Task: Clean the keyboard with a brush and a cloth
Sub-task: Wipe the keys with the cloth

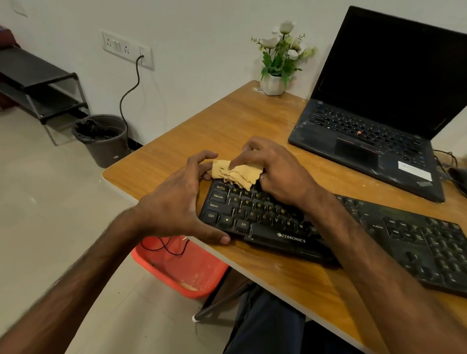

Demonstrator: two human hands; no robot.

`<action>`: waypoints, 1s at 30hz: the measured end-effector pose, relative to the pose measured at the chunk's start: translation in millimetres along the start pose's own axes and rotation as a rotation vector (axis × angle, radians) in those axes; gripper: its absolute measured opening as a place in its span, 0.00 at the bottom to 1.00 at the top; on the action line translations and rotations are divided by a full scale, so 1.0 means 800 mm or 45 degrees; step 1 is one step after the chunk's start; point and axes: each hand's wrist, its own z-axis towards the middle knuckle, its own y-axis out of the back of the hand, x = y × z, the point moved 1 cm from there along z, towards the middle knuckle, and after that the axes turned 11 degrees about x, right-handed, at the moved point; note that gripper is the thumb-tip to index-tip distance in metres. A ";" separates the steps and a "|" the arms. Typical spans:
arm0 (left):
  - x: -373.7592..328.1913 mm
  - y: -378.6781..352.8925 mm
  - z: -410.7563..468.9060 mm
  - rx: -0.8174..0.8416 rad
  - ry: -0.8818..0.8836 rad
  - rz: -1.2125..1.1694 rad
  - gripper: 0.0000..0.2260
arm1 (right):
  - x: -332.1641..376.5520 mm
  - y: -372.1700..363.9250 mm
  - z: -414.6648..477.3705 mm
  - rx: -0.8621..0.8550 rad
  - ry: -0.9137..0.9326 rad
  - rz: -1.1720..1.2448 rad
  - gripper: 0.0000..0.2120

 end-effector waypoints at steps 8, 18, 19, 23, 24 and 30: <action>-0.001 0.001 0.000 0.001 0.020 0.028 0.63 | -0.026 0.005 0.001 0.076 -0.198 -0.214 0.25; 0.000 0.002 0.001 -0.002 0.012 0.066 0.61 | -0.009 0.003 0.011 0.036 -0.215 0.170 0.18; 0.000 0.002 0.001 0.004 0.011 0.076 0.60 | -0.011 0.009 0.010 0.094 -0.261 0.201 0.17; 0.002 0.003 0.001 0.008 -0.003 0.104 0.58 | -0.039 0.037 -0.019 0.327 -0.423 0.189 0.15; 0.003 0.002 0.001 0.004 -0.006 0.105 0.58 | -0.045 0.041 -0.030 0.329 -0.447 0.191 0.15; 0.001 0.000 0.001 -0.013 -0.011 0.113 0.59 | -0.019 0.028 -0.036 0.112 -0.404 0.186 0.16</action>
